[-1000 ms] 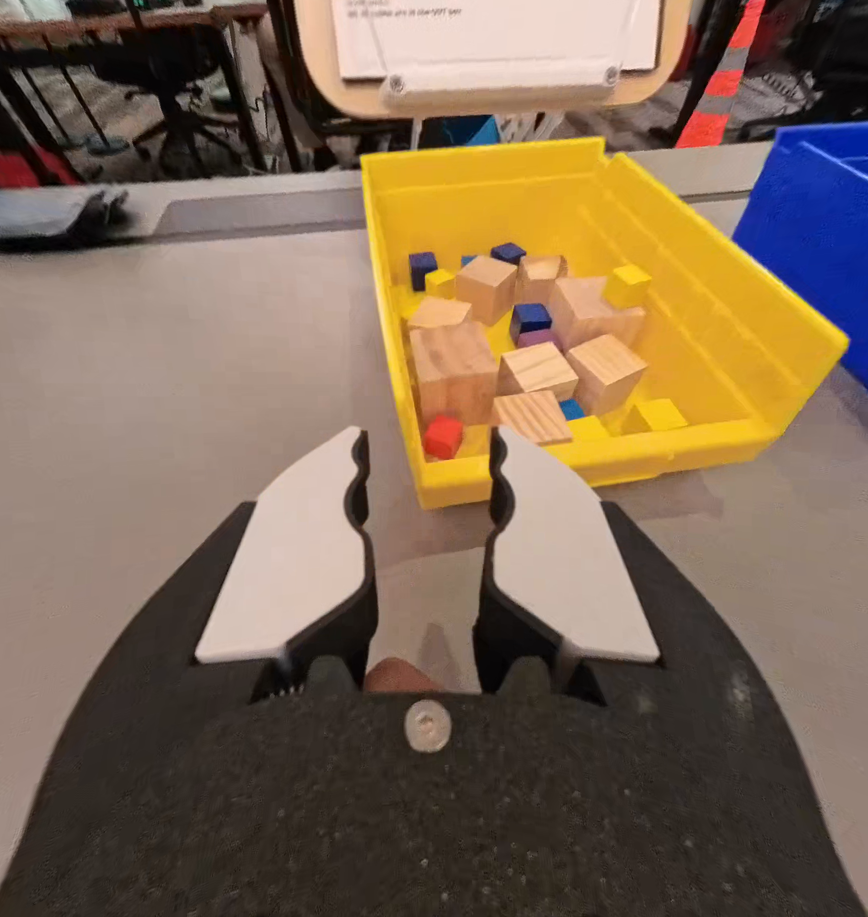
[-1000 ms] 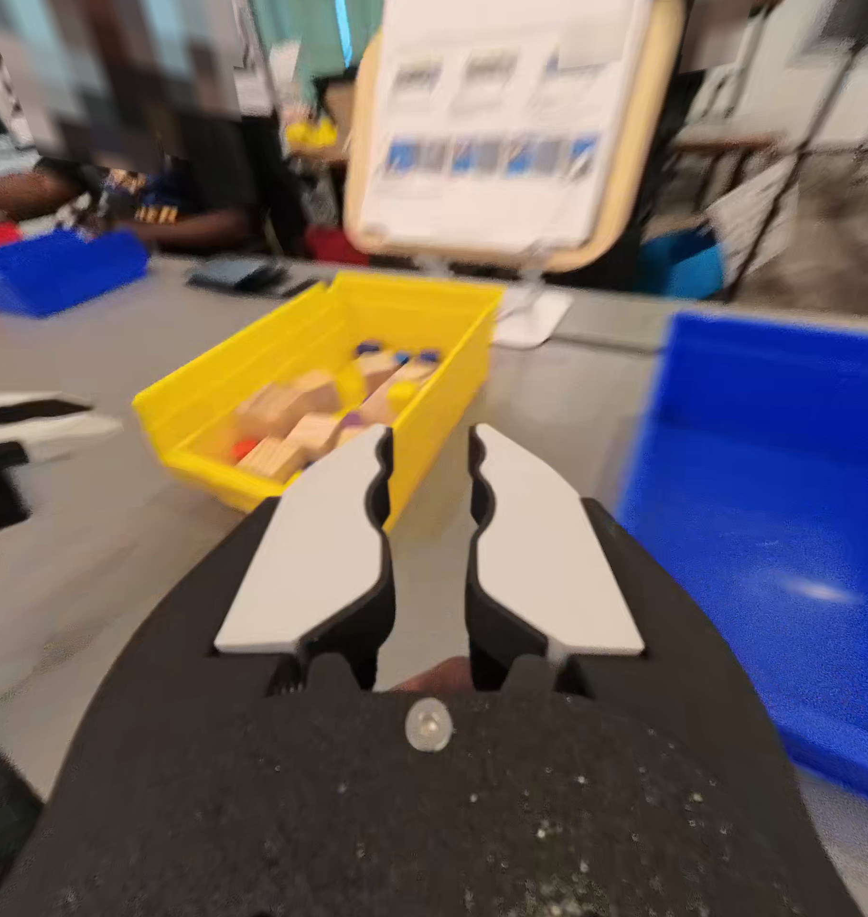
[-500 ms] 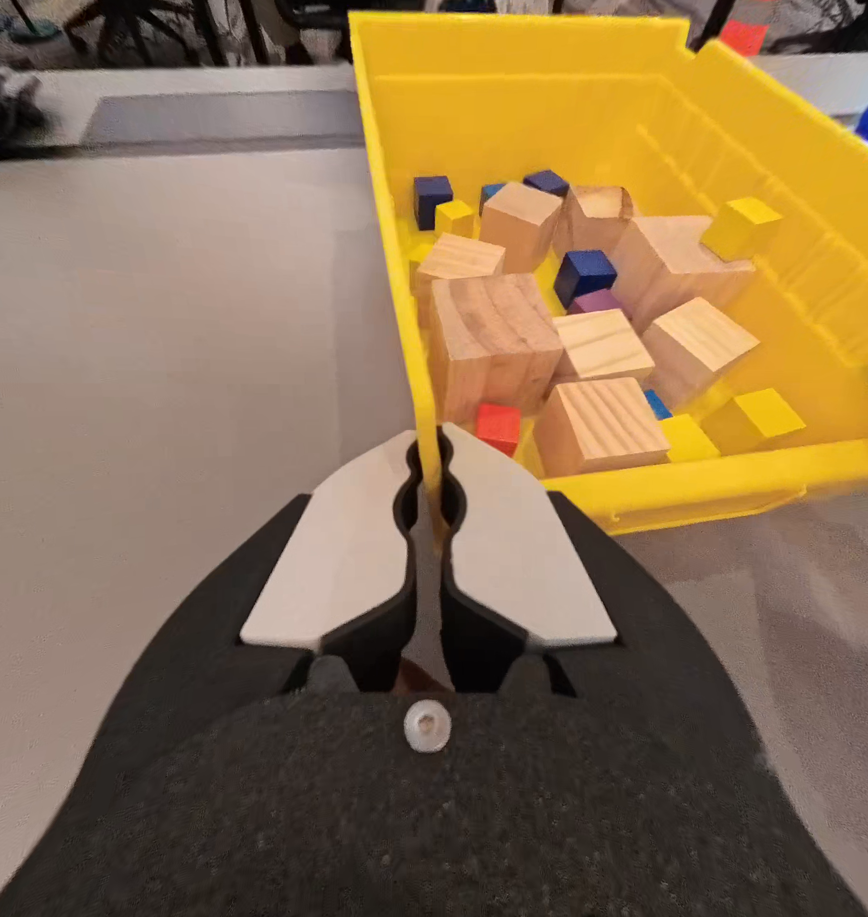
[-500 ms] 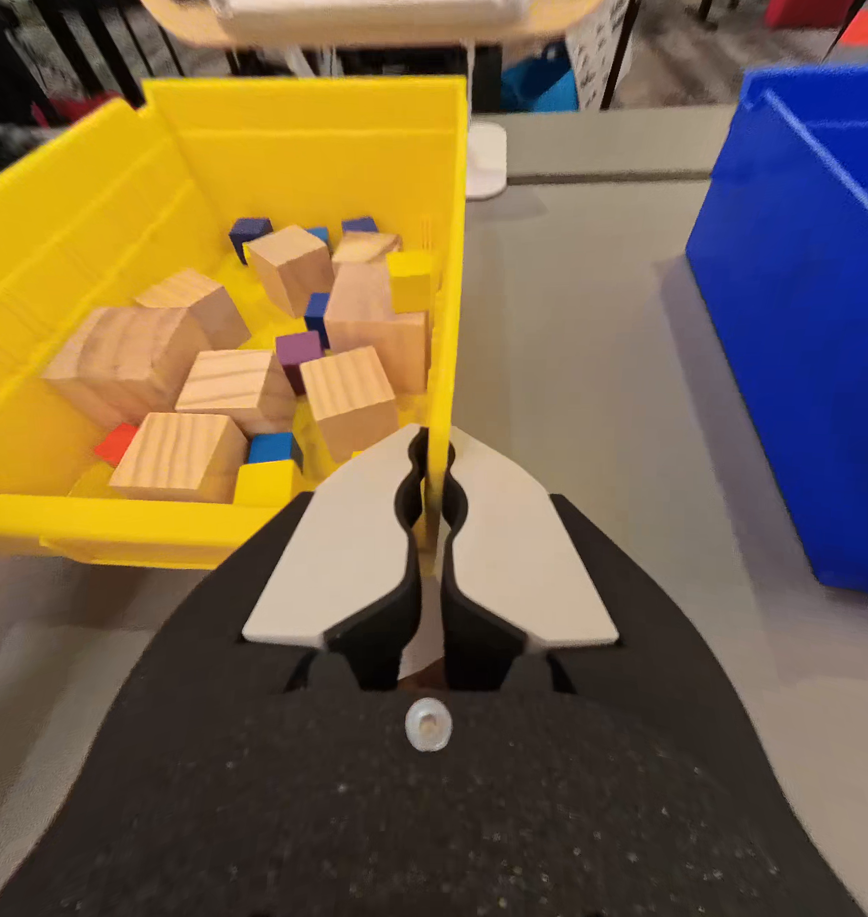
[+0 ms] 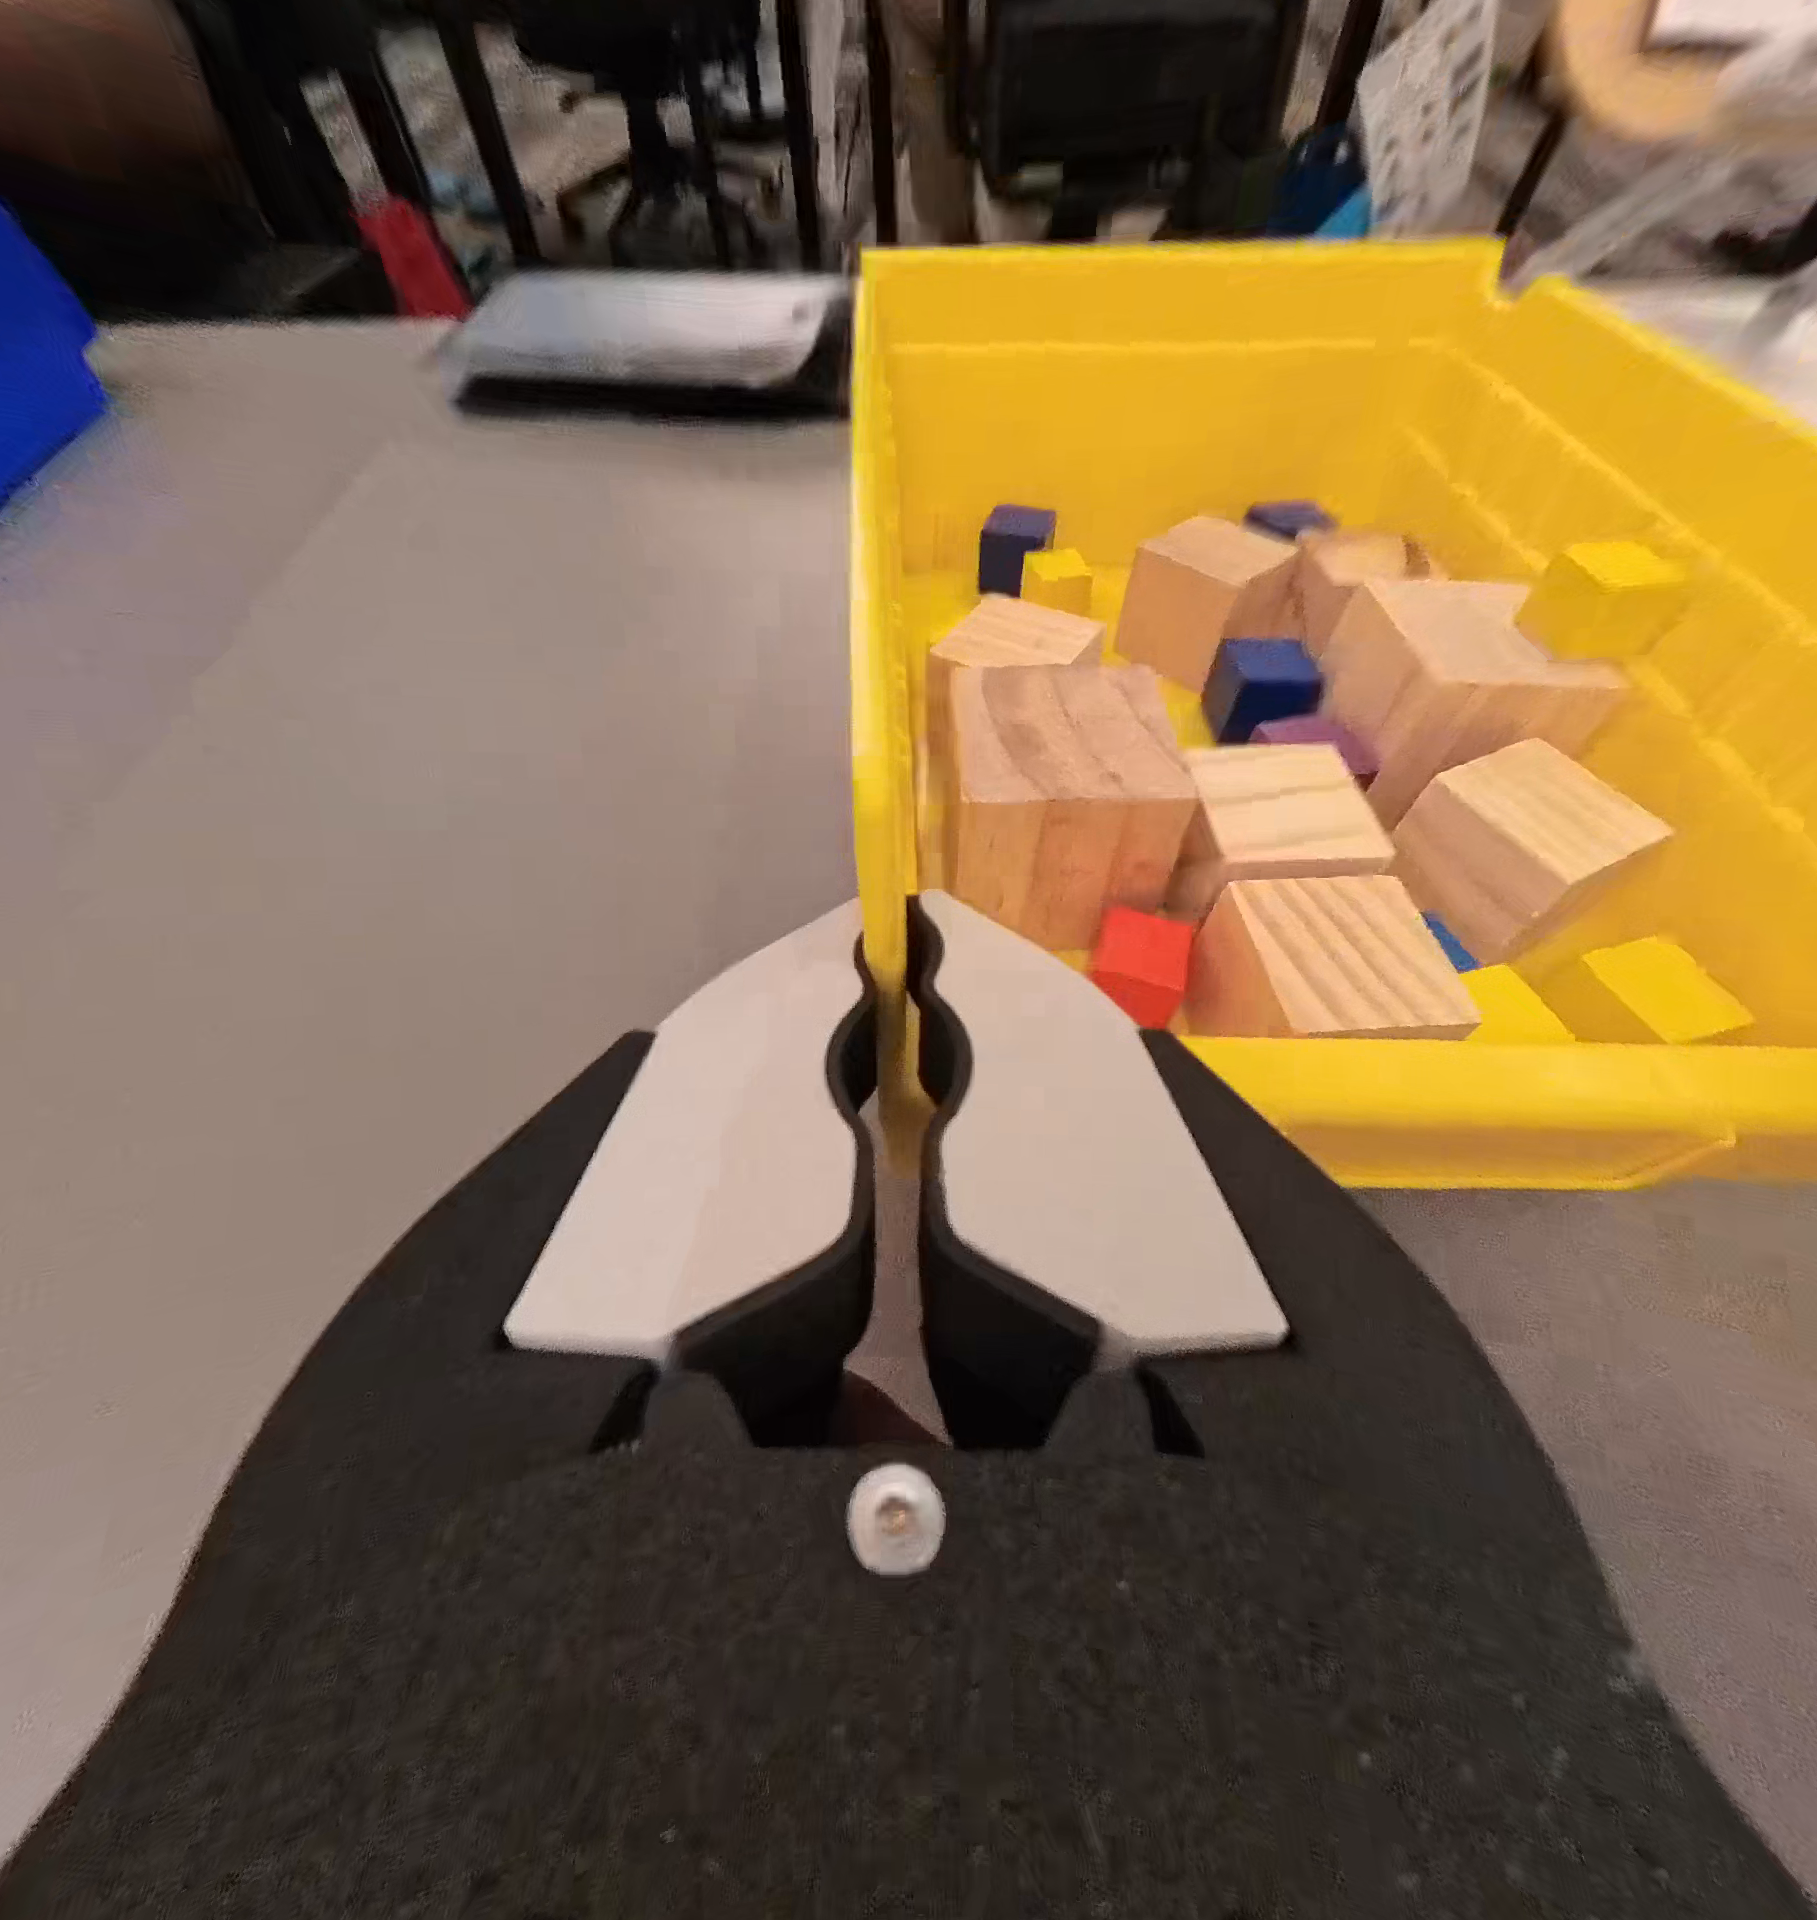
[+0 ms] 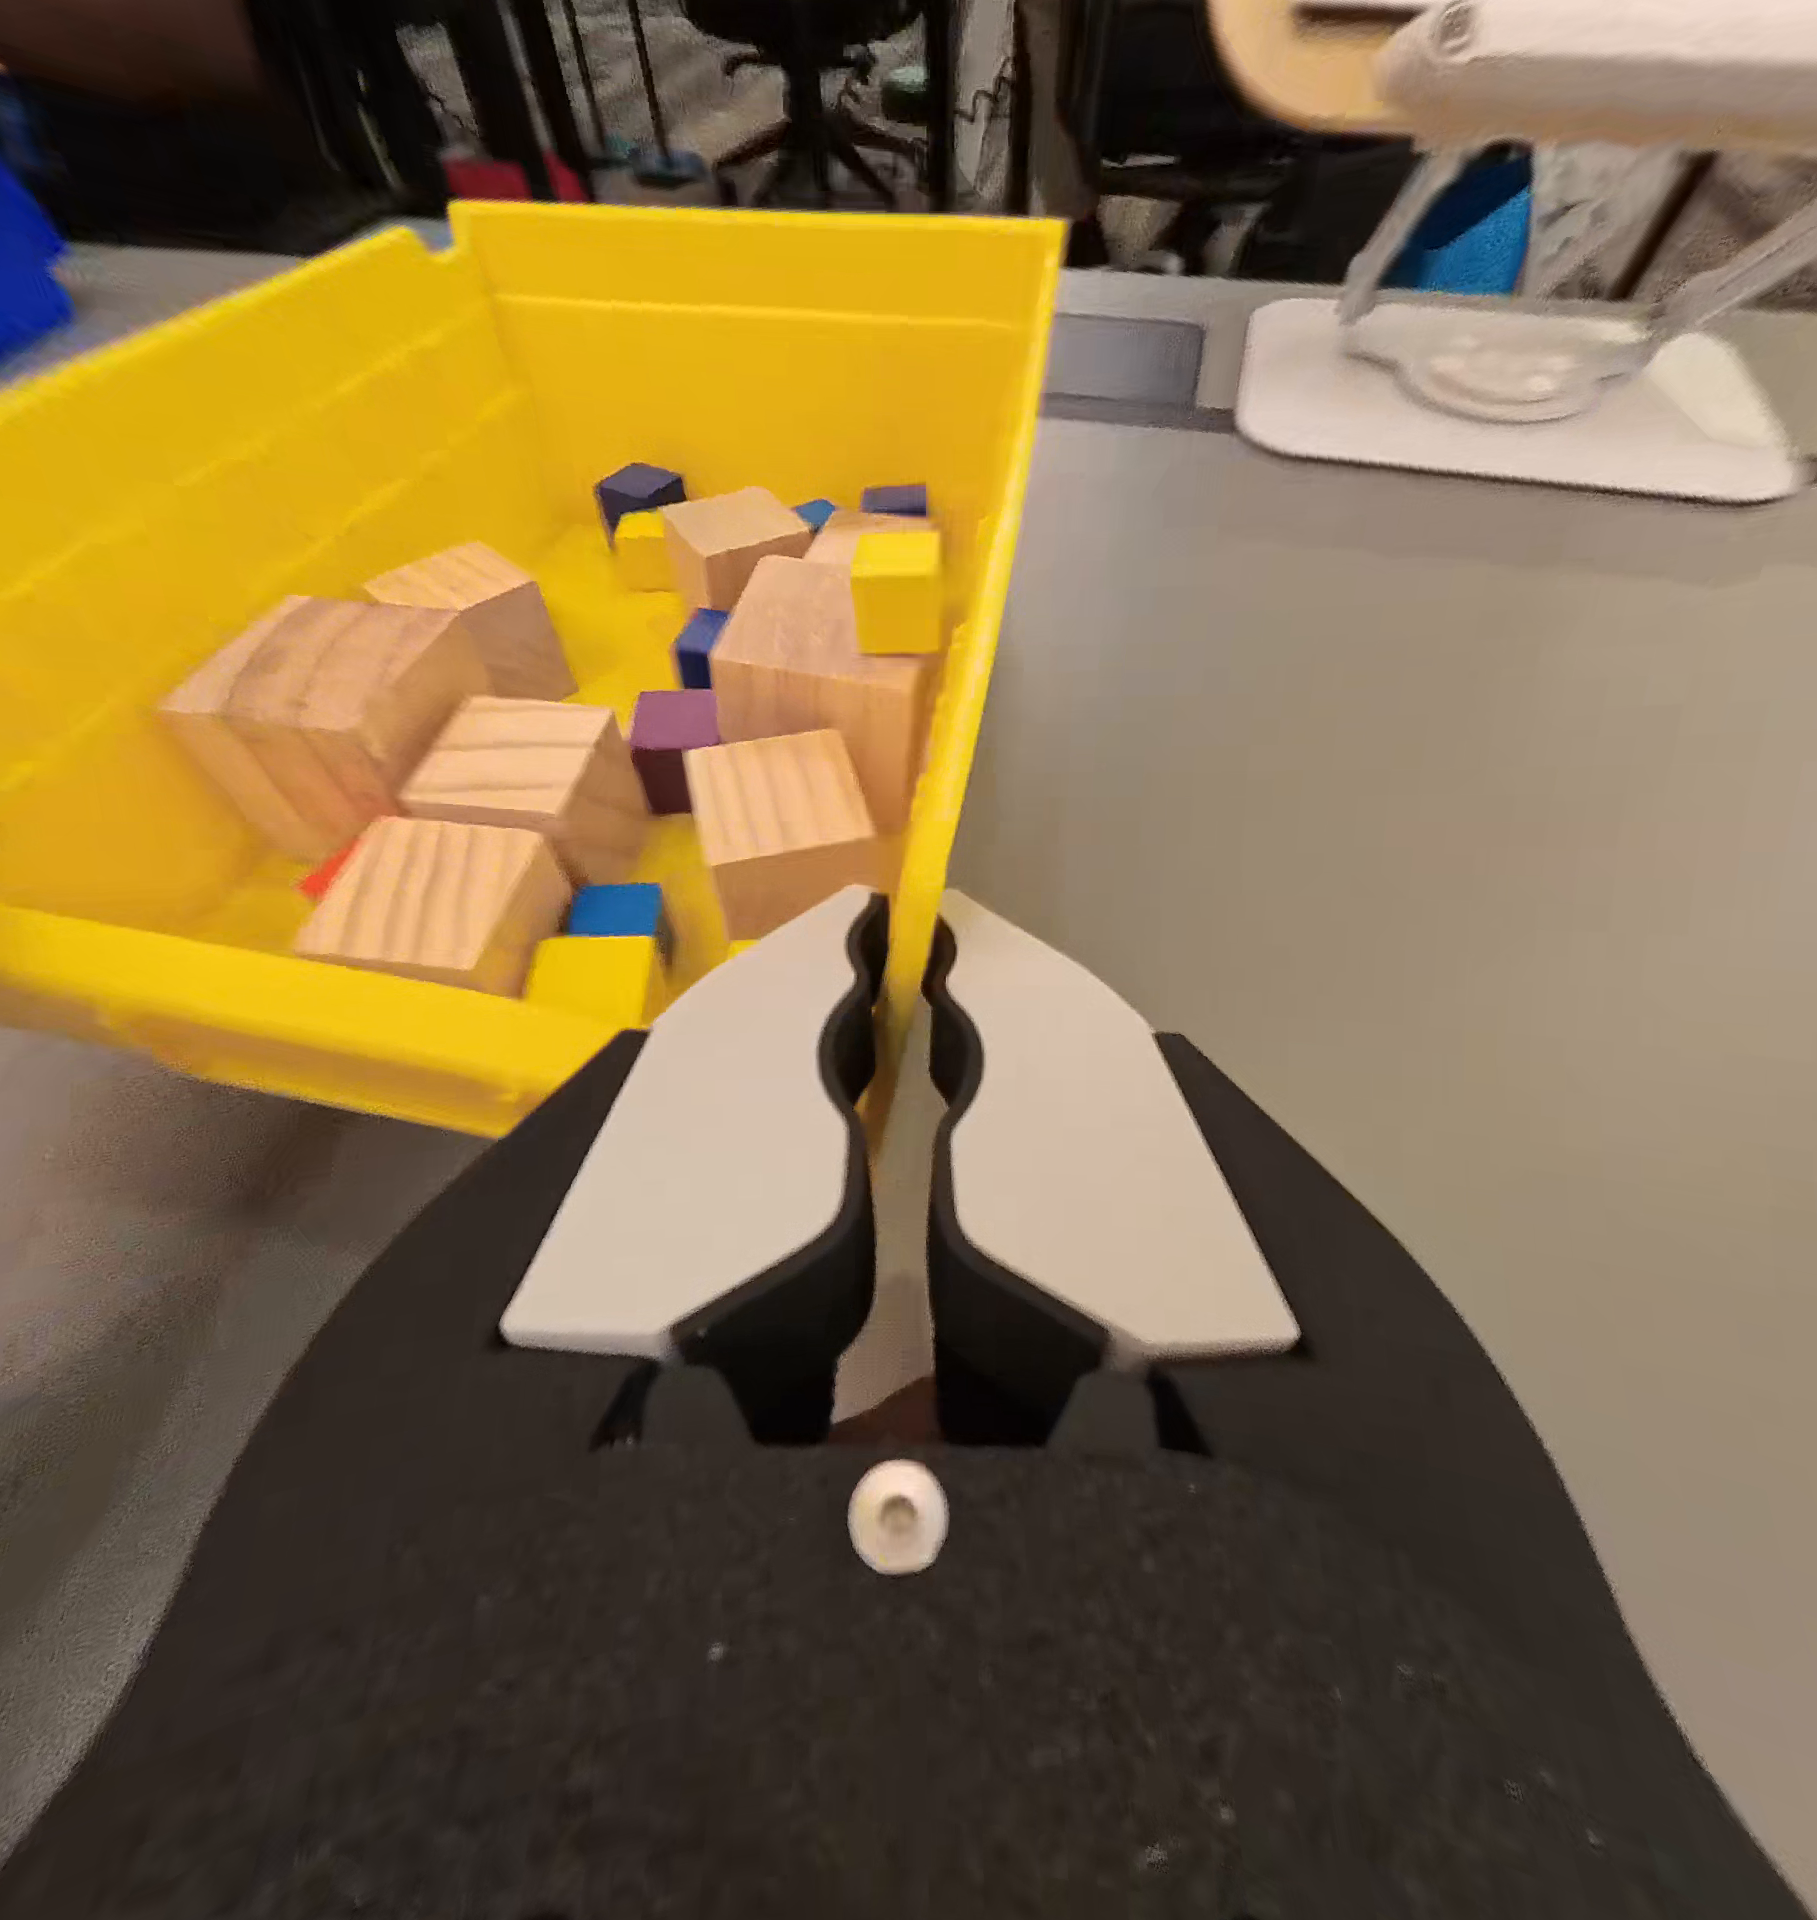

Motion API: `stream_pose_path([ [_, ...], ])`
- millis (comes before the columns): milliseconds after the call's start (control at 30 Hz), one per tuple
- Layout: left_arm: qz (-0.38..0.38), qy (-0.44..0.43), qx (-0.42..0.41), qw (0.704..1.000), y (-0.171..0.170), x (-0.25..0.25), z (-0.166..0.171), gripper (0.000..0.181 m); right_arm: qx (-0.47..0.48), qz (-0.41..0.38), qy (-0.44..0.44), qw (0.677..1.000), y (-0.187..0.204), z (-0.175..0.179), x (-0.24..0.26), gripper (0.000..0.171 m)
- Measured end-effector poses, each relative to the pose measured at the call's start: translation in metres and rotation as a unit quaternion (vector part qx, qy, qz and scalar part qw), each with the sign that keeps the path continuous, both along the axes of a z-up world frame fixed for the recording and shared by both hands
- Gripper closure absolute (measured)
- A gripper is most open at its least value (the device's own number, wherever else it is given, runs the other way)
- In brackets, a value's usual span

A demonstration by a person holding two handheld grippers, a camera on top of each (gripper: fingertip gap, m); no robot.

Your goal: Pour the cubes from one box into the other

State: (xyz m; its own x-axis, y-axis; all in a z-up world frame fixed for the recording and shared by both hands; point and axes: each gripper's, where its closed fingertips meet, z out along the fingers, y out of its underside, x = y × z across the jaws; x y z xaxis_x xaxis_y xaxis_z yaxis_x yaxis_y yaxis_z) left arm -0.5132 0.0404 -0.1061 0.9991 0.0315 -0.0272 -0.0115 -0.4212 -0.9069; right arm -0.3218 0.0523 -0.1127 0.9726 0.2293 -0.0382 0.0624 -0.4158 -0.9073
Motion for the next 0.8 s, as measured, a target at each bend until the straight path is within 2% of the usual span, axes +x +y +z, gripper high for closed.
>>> stream_pose_path([
  [100,0.014,-0.030,-0.015,0.999,0.008,-0.016,-0.027,0.176,-0.002,0.027,-0.003,1.000,-0.005,-0.016,-0.016,0.162],
  [200,0.009,-0.085,-0.017,0.996,0.009,-0.014,-0.027,0.177,-0.032,0.060,0.004,0.998,-0.007,-0.016,-0.017,0.159],
  [300,0.002,-0.145,-0.014,0.989,0.001,-0.003,-0.015,0.144,-0.077,0.143,0.022,0.987,-0.020,-0.009,-0.012,0.149],
  [367,0.014,-0.158,0.019,0.987,-0.009,-0.004,0.004,0.136,-0.069,0.182,0.035,0.980,-0.032,0.007,0.012,0.139],
  [467,0.022,-0.165,0.057,0.984,-0.025,-0.003,0.027,0.136,-0.025,0.181,0.044,0.982,-0.043,0.035,0.088,0.143],
  [567,0.010,-0.146,0.061,0.987,-0.040,0.011,0.032,0.136,0.016,0.154,0.025,0.988,-0.057,0.049,0.187,0.143],
  [667,-0.004,-0.098,0.052,0.994,-0.056,0.037,0.030,0.136,0.060,0.073,-0.012,0.995,-0.071,0.051,0.308,0.143],
  [800,-0.042,-0.111,0.053,0.992,-0.080,0.099,0.023,0.137,0.099,-0.091,-0.033,0.990,-0.097,0.028,0.473,0.143],
])
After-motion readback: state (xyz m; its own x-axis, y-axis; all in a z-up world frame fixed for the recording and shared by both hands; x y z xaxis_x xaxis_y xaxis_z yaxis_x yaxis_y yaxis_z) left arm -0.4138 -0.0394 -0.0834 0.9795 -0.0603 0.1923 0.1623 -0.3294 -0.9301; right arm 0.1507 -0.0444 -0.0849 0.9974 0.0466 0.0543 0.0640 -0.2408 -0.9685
